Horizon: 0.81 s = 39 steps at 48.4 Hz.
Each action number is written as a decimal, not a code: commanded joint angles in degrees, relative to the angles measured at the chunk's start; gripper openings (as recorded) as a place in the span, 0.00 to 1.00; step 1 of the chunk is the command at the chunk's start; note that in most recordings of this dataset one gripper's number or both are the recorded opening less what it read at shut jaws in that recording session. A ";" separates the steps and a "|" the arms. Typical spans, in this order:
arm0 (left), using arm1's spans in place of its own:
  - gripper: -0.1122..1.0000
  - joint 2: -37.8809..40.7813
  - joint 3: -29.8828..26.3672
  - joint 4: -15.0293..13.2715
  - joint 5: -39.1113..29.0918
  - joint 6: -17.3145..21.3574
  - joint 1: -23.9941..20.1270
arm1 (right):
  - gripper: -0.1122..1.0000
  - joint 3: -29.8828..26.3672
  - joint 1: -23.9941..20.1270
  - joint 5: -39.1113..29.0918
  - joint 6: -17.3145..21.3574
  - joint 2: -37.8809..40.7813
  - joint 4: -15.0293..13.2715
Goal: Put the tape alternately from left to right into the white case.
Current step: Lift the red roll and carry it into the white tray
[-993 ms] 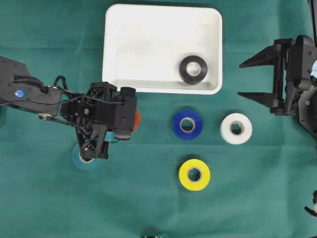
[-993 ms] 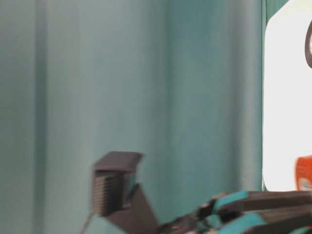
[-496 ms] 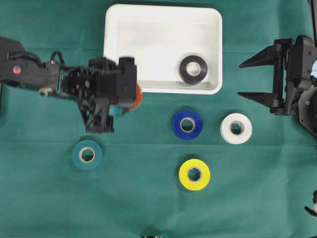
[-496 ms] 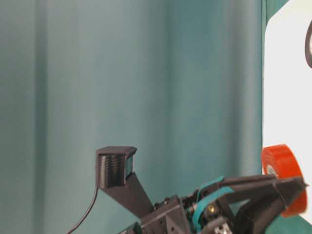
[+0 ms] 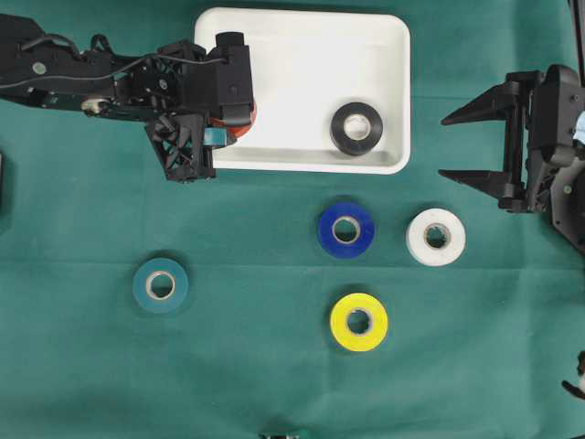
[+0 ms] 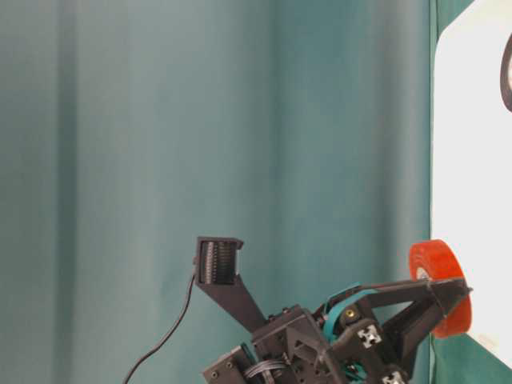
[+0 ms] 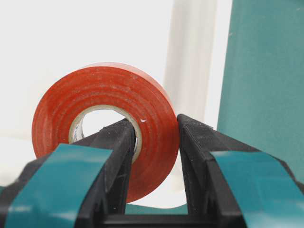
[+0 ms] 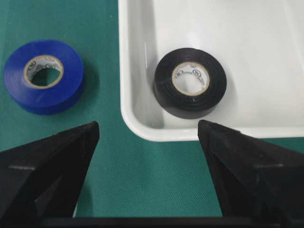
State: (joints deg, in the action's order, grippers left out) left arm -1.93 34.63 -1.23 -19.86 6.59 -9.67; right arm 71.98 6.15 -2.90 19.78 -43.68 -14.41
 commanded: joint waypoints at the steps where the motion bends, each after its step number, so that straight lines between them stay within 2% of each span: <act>1: 0.33 -0.35 -1.32 0.09 0.26 0.09 0.00 | 0.60 -0.70 -0.09 0.62 0.09 0.09 0.09; 25: 0.33 5.80 -1.41 0.09 4.04 0.53 -0.79 | 0.60 -0.53 -0.09 0.62 0.09 0.09 0.00; 35: 0.33 5.63 -1.41 0.09 4.22 3.16 -0.88 | 0.60 -0.53 -0.09 0.62 0.09 0.09 0.00; 37: 0.34 5.54 -1.41 0.09 4.39 3.43 -0.88 | 0.60 -0.53 -0.09 0.62 0.09 0.09 0.00; 39: 0.41 5.45 -1.41 0.09 4.48 3.52 -0.88 | 0.60 -0.53 -0.09 0.62 0.09 0.09 0.00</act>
State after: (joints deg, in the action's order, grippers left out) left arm 4.66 34.63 -1.23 -16.08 10.11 -10.46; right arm 71.98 6.15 -2.99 19.78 -43.68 -14.41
